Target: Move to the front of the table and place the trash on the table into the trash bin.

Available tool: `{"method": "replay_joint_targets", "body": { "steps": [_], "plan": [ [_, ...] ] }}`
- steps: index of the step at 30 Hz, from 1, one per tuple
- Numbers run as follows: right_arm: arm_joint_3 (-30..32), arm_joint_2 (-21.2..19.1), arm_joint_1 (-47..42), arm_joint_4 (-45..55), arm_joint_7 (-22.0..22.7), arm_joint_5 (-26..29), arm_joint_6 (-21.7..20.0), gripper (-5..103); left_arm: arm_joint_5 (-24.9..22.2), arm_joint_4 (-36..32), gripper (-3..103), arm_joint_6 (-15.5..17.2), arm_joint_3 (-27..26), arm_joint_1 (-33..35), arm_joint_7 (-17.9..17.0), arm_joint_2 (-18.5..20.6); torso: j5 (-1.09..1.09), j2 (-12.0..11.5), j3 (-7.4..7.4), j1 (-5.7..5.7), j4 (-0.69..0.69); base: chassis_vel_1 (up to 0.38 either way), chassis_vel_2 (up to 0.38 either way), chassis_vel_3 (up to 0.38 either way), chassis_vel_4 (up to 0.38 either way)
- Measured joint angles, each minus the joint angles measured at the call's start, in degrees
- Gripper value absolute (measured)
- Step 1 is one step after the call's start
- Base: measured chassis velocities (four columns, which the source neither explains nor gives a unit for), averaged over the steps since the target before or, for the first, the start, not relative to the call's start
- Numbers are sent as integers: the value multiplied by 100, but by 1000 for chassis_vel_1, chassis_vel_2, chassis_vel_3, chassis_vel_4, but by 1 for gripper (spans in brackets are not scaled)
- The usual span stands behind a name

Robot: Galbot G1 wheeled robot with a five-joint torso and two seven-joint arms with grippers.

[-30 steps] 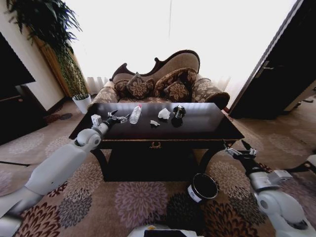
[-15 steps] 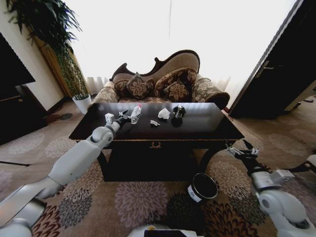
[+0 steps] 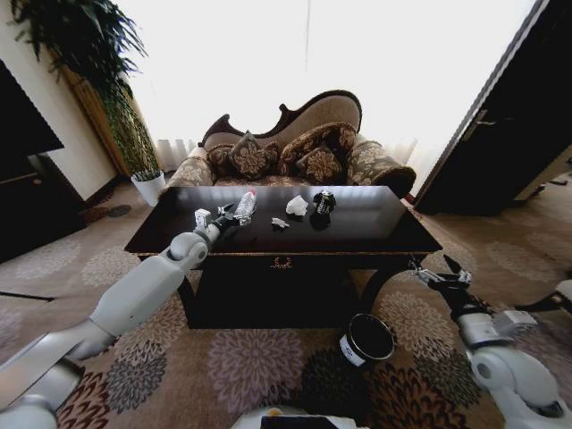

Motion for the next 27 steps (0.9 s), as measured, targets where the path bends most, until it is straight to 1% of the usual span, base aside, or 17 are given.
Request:
{"method": "replay_joint_targets", "body": {
  "steps": [5, 9, 15, 20, 26, 27],
  "plan": [
    [37, 14, -73, 31, -5, 4, 14, 100, 78, 86, 100, -35, -88, 102, 4, -68, 0, 0, 0, 0, 0, 0, 0, 0, 0],
    [161, 43, -218, 250, -38, 84, 22, 100, 178, 253, 100, -112, -135, 113, 35, -230, 0, 0, 0, 0, -1, 0, 0, 0, 0],
    [237, 32, -216, 389, -32, 98, 11, 100, 256, 388, 100, -138, -129, 110, 55, -397, 1, 0, 0, 0, -1, 0, 0, 0, 0],
    [209, 57, -248, 297, -24, 74, 12, 100, 414, 494, 100, -189, -189, 216, 109, -512, 1, 0, 0, 0, -1, 0, 0, 0, 0],
    [130, 143, -296, 226, -40, -26, 52, 100, 523, 575, 100, -229, -194, 223, 116, -557, 1, 0, 0, 0, -1, 0, 0, 0, 0],
    [116, 158, -305, 216, -46, -45, 62, 100, 563, 604, 102, -249, -194, 217, 121, -563, 1, 0, 0, 0, -1, 0, 0, 0, 0]
  ]
}}
